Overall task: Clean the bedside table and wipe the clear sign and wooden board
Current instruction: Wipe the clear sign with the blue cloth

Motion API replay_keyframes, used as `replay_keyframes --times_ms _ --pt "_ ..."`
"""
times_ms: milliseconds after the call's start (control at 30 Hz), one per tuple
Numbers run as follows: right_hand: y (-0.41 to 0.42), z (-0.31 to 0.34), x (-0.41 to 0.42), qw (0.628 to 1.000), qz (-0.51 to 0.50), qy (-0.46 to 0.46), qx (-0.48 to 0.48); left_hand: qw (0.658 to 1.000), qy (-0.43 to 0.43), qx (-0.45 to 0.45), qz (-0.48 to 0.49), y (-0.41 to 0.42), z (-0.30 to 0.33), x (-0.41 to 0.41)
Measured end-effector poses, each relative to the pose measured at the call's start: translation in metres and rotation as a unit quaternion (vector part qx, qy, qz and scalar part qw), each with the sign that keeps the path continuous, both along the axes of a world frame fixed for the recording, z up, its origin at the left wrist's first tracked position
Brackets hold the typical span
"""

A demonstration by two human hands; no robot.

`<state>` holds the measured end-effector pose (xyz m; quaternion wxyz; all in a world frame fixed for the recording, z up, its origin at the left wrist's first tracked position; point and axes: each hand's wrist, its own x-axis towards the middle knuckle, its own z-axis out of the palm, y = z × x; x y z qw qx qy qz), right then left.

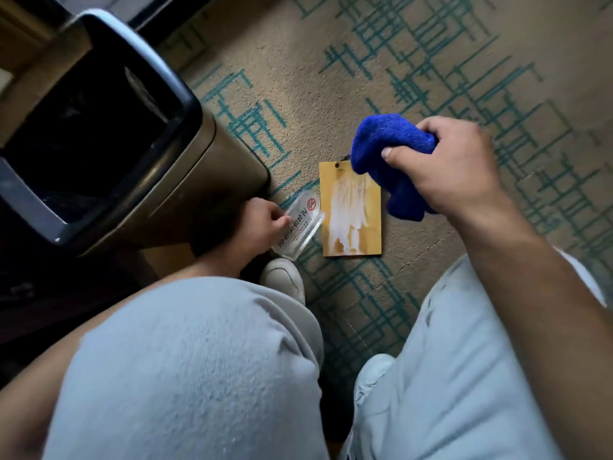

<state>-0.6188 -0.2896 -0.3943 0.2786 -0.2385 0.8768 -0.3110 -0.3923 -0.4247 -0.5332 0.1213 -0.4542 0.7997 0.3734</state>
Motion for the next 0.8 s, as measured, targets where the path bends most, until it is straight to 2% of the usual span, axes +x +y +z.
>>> replay_keyframes --times_ms 67,167,233,333,400,500,600,667,800 --pt "0.005 -0.002 -0.011 0.999 -0.033 -0.042 0.001 0.999 0.024 0.025 0.028 -0.003 0.035 -0.015" --pt "0.009 -0.001 -0.025 0.996 -0.066 -0.056 -0.015 0.998 0.061 0.005 0.02 -0.011 0.1 -0.033" --pt "0.013 0.005 -0.029 0.993 -0.074 -0.076 -0.059 0.994 0.108 -0.004 0.022 -0.014 0.145 -0.045" --pt "0.015 0.019 -0.024 0.971 -0.085 -0.164 -0.153 0.981 0.185 0.028 0.054 -0.017 0.208 -0.059" --pt "0.01 0.031 -0.017 0.936 -0.122 -0.245 -0.223 0.971 0.229 0.035 0.056 -0.015 0.241 -0.069" --pt "0.003 0.052 -0.01 0.836 -0.148 -0.406 -0.338 0.964 0.261 0.034 0.048 -0.01 0.276 -0.08" --pt "0.0 0.071 -0.003 0.758 -0.144 -0.496 -0.397 0.952 0.3 0.038 0.045 -0.006 0.294 -0.078" --pt "-0.006 0.081 0.004 0.736 -0.155 -0.499 -0.431 0.946 0.318 0.04 0.054 -0.002 0.299 -0.07" --pt "-0.013 0.107 0.024 0.727 -0.158 -0.489 -0.454 0.923 0.371 0.058 0.082 0.009 0.305 -0.059"
